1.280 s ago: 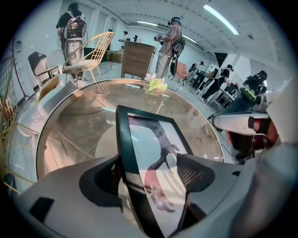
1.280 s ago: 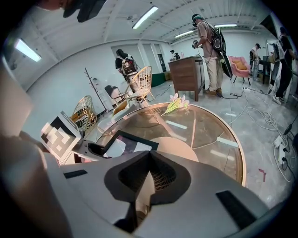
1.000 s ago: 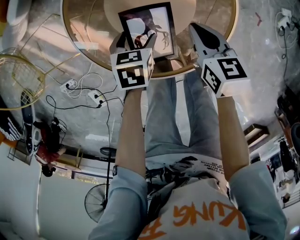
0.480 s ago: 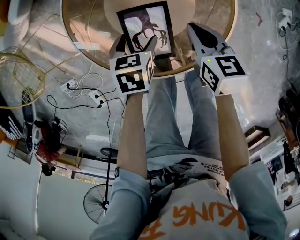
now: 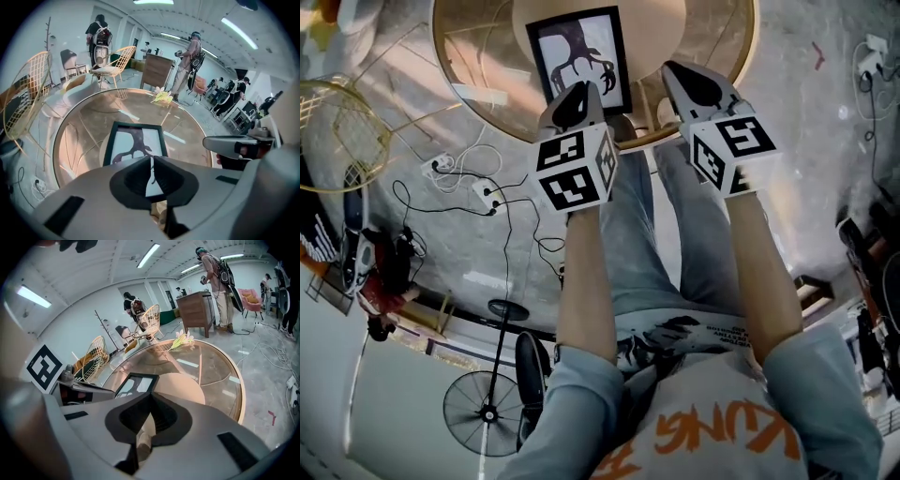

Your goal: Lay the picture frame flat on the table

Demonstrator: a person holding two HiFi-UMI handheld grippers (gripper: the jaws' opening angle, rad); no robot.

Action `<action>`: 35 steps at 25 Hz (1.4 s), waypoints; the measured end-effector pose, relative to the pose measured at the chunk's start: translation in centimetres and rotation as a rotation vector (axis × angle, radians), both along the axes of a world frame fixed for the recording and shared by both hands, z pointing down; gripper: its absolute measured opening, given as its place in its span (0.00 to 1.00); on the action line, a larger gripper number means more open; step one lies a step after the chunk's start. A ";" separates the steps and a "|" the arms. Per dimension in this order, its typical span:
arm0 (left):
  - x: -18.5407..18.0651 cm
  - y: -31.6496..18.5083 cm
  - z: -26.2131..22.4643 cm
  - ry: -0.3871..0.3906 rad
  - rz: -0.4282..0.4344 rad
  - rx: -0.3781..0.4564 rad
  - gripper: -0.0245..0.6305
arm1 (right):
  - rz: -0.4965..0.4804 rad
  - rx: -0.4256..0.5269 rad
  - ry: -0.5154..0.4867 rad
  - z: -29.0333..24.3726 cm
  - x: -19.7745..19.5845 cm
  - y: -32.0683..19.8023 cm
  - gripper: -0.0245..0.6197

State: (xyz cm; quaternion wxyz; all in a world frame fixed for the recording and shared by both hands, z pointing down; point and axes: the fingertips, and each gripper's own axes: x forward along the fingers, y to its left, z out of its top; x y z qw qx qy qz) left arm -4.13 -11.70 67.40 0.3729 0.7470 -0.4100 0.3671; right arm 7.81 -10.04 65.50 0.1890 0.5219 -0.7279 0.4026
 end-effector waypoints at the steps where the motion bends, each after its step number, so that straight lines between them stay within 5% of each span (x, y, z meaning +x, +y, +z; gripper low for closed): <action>1: 0.7 0.6 -0.5 0.029 -0.009 0.000 0.08 | -0.013 0.005 0.004 -0.4 0.5 0.2 0.04; 5: 3.6 3.1 -3.2 0.203 -0.051 0.001 0.07 | -0.033 0.017 0.018 -2.4 2.4 1.1 0.04; 10: 4.1 5.3 -6.3 0.275 -0.102 0.007 0.07 | -0.056 0.015 0.033 -4.9 2.2 2.8 0.04; 15: 2.3 5.2 -9.9 0.248 -0.152 0.075 0.07 | -0.077 0.060 0.046 -9.1 1.2 2.6 0.04; 25: 0.4 3.2 -21.8 0.247 -0.246 0.366 0.07 | -0.124 0.227 0.073 -19.9 0.6 0.3 0.04; 35: -1.6 1.4 -31.8 0.190 -0.254 0.565 0.07 | -0.139 0.359 0.059 -29.8 -1.5 -1.1 0.04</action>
